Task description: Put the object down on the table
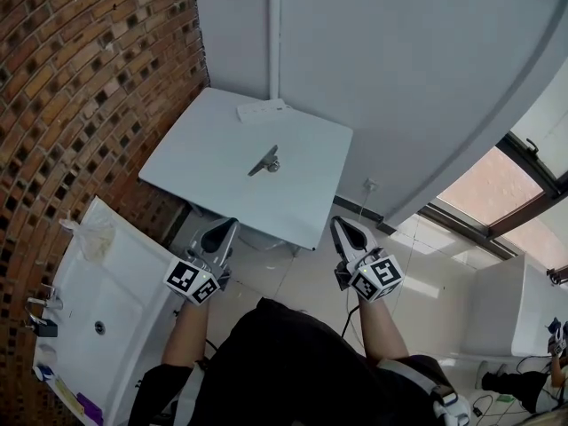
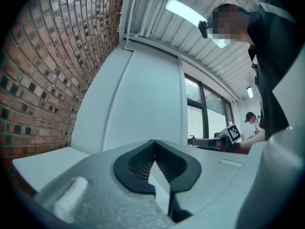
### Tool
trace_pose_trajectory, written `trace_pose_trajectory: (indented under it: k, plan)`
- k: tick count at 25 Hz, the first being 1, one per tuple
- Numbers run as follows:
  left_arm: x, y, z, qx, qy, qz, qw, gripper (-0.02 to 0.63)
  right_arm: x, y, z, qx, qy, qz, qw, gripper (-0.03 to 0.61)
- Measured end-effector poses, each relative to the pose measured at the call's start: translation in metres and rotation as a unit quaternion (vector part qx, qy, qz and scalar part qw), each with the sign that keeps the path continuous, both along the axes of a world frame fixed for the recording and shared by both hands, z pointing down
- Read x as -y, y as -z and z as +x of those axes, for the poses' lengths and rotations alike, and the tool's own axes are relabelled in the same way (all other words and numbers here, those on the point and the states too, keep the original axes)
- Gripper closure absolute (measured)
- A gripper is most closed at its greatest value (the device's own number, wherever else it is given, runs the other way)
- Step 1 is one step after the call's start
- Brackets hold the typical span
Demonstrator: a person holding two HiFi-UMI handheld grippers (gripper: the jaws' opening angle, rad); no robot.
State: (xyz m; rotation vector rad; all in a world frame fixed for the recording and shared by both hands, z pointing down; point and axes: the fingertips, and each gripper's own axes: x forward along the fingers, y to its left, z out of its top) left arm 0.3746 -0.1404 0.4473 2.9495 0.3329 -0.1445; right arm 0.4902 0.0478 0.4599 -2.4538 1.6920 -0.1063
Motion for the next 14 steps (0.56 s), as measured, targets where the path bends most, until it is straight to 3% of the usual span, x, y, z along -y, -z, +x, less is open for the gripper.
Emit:
trace_pose_trajectory:
  k: [7,14]
  plan:
    - [0.008,-0.011,-0.011,0.011,0.015,-0.019,0.9996,0.615,-0.015,-0.016,0.004,0.006,-0.002,-0.024,1.000,0.577]
    - [0.001,-0.012,-0.007,0.016,0.009,0.004,0.9998,0.615,-0.031,-0.023,0.009,0.009,-0.013,-0.031,0.999,0.577]
